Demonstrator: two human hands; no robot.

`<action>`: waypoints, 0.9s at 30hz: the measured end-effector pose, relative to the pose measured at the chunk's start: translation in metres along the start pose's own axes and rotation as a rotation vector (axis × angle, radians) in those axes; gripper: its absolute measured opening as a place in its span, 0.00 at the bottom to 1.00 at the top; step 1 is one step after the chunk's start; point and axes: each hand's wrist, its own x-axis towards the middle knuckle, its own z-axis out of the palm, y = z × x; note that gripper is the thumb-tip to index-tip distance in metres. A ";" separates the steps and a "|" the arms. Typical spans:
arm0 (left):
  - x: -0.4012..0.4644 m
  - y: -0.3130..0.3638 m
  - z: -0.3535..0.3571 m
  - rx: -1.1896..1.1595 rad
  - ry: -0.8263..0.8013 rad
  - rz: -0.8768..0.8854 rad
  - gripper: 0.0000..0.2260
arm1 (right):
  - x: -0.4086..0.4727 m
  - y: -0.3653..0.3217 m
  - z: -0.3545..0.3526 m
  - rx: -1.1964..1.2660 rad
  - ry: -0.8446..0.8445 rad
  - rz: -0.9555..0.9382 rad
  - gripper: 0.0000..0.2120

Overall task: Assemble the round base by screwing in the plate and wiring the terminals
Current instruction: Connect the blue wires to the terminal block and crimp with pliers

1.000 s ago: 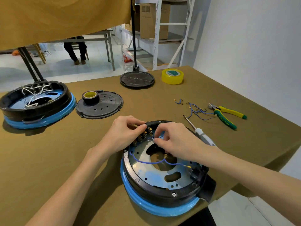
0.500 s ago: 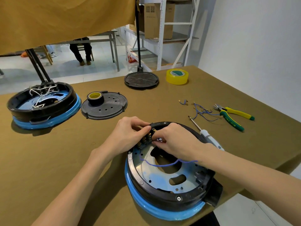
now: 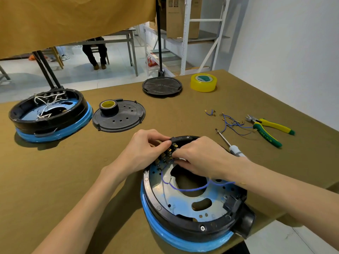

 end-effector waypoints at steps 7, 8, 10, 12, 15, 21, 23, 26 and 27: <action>-0.001 0.002 -0.001 -0.011 0.003 -0.009 0.07 | 0.005 -0.005 -0.006 0.301 0.007 0.276 0.10; -0.001 0.003 -0.002 -0.007 -0.002 -0.013 0.07 | 0.006 -0.005 -0.006 0.295 -0.004 0.291 0.10; -0.002 0.008 -0.005 0.051 -0.041 -0.018 0.08 | 0.008 -0.006 -0.005 0.208 -0.028 0.271 0.10; -0.004 0.013 -0.013 0.167 -0.089 0.013 0.12 | 0.007 -0.005 -0.003 0.168 -0.024 0.265 0.10; -0.009 0.019 -0.029 0.251 -0.114 0.106 0.11 | 0.002 -0.005 -0.002 0.242 0.022 0.283 0.07; -0.016 0.031 -0.035 0.376 -0.236 0.122 0.03 | -0.004 0.002 -0.002 0.544 0.115 0.404 0.02; -0.017 0.035 -0.033 0.439 -0.205 0.152 0.03 | -0.004 0.003 0.000 0.575 0.123 0.405 0.02; -0.018 0.039 -0.027 0.544 -0.145 0.185 0.04 | -0.004 0.004 0.002 0.620 0.141 0.406 0.02; -0.018 0.039 -0.024 0.568 -0.125 0.193 0.05 | -0.004 0.005 0.002 0.628 0.139 0.404 0.02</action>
